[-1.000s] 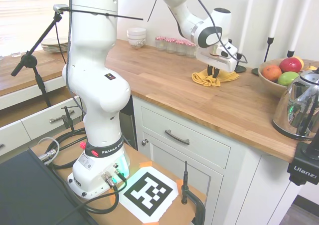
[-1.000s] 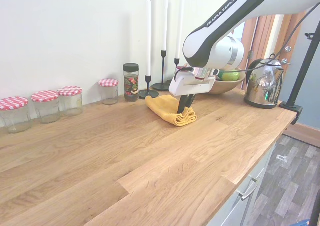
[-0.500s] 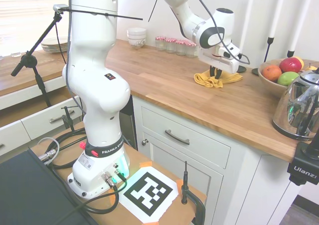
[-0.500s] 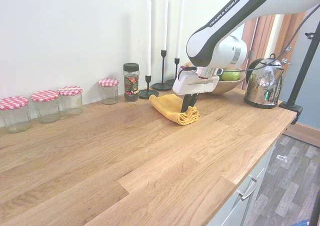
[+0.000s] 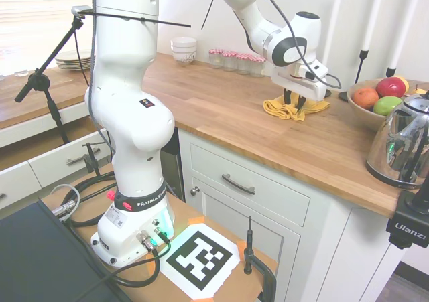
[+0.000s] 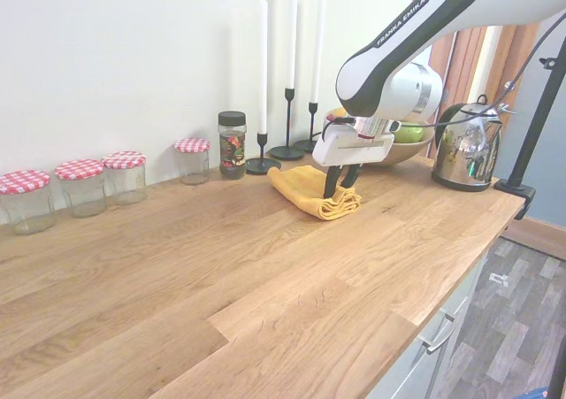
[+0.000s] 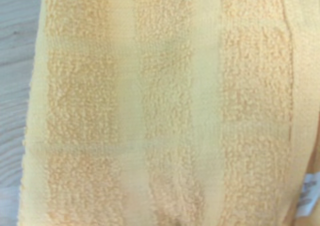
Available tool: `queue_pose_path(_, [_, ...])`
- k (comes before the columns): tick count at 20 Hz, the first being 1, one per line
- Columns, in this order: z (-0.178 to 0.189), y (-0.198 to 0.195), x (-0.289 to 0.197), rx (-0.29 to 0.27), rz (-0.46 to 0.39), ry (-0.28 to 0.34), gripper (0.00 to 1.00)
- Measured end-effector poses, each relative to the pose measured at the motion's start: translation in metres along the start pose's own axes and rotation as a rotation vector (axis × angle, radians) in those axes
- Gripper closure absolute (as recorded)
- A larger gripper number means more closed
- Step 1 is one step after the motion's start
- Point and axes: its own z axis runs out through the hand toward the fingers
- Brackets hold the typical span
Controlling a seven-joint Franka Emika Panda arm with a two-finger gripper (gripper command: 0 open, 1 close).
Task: Wipe the counter
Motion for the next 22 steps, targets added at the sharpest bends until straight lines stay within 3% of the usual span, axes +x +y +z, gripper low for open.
queue_pose_path(15, [-0.014, 0.042, -0.011, 0.003, 0.004, 0.017, 0.00])
queue_pose_path(22, [-0.025, 0.064, -0.020, 0.030, 0.012, 0.025, 0.00])
